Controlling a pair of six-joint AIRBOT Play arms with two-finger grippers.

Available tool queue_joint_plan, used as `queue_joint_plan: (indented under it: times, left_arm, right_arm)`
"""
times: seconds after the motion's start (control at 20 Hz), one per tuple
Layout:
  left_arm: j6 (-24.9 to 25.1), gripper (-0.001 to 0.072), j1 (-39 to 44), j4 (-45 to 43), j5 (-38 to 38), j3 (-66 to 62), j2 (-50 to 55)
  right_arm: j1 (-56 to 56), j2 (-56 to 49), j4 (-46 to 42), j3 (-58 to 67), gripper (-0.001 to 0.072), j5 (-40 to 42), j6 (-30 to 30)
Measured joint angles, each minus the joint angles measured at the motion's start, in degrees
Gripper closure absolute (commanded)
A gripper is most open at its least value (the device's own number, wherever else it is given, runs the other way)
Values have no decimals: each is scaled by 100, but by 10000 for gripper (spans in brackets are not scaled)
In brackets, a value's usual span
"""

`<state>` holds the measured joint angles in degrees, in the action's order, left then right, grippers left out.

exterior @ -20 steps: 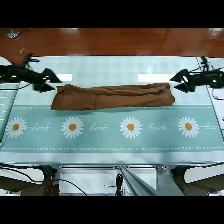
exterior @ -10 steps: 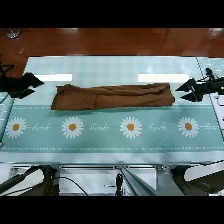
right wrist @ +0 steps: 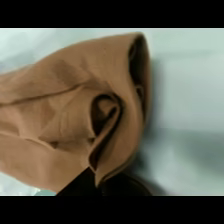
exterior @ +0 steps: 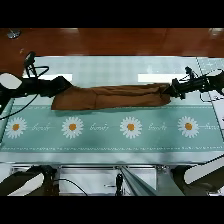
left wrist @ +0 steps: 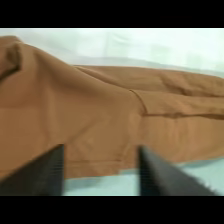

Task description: Fold the shirts.

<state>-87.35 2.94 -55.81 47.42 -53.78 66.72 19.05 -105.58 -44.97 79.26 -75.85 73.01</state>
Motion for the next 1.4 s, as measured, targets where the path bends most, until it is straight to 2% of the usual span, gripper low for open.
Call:
queue_joint_plan:
  times: [0.2,0.45,0.6,0.8,0.95,1.1,1.25,1.4]
  left_arm:
    - [597,675,463,544,-142,-127,232]
    - [953,677,1508,822,-317,-1045,1178]
    - [704,676,2245,680,-219,-1989,2122]
    - [127,677,3202,400,240,-3322,3375]
    - [-205,676,3812,413,413,-3952,4000]
    - [-352,676,4306,776,514,-4280,4369]
    - [-339,676,4454,999,699,-4496,4498]
    - [-328,676,4026,1102,1038,-4699,4428]
  right_arm:
    - [11,741,-479,-57,690,-313,-17]
    - [13,2664,-962,-726,691,-442,-81]
    - [13,3912,-1034,-1172,690,-522,-28]
    - [13,5139,-1051,-1473,690,-634,186]
    - [13,5641,-929,-1543,691,-713,317]
    - [13,5862,-750,-1572,690,-772,387]
    - [13,5941,-662,-1582,690,-791,442]
    - [-26,5971,-625,-1589,690,-791,479]
